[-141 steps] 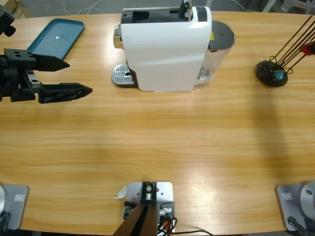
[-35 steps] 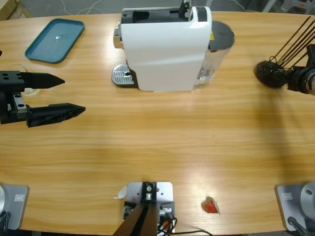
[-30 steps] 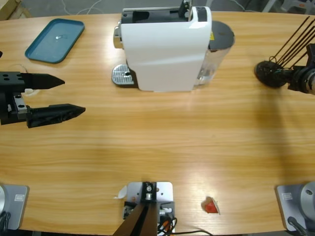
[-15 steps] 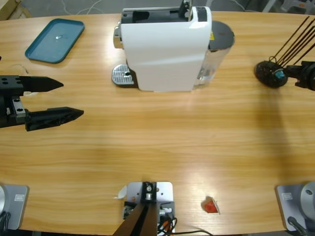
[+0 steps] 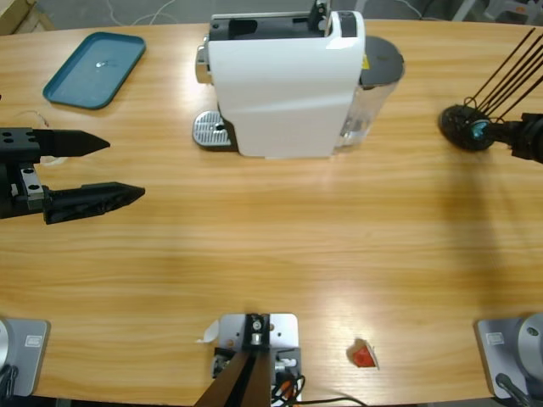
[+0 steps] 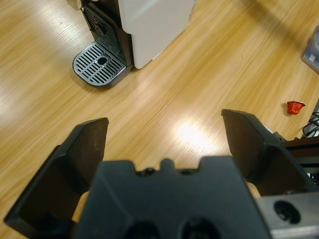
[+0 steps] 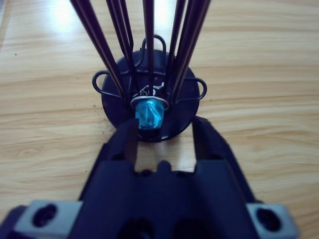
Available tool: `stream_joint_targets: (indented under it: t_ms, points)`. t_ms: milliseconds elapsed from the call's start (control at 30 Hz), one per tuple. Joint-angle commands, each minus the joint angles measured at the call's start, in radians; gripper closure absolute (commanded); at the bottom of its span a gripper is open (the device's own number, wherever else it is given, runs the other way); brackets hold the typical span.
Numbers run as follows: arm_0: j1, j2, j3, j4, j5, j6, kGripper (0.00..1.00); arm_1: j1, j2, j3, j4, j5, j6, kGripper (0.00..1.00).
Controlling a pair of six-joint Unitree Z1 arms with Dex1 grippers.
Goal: Pour coffee
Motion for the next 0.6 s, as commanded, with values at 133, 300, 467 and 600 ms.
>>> stream_joint_targets:
  t_ms: [133,300,467,600]
  points:
    - [-0.008,-0.012,0.046,-0.012,0.016,-0.016,0.017,0.006,0.087,-0.016,-0.046,0.013,0.011,0.478]
    - [-0.009,-0.010,0.048,-0.012,0.016,-0.018,0.018,0.006,0.103,-0.024,-0.062,0.016,0.003,0.479]
    - [-0.008,-0.007,0.048,-0.012,0.017,-0.019,0.017,0.006,0.128,-0.031,-0.069,0.028,-0.001,0.483]
    - [-0.009,-0.008,0.048,-0.012,0.018,-0.021,0.018,0.006,0.151,-0.033,-0.080,0.035,-0.008,0.487]
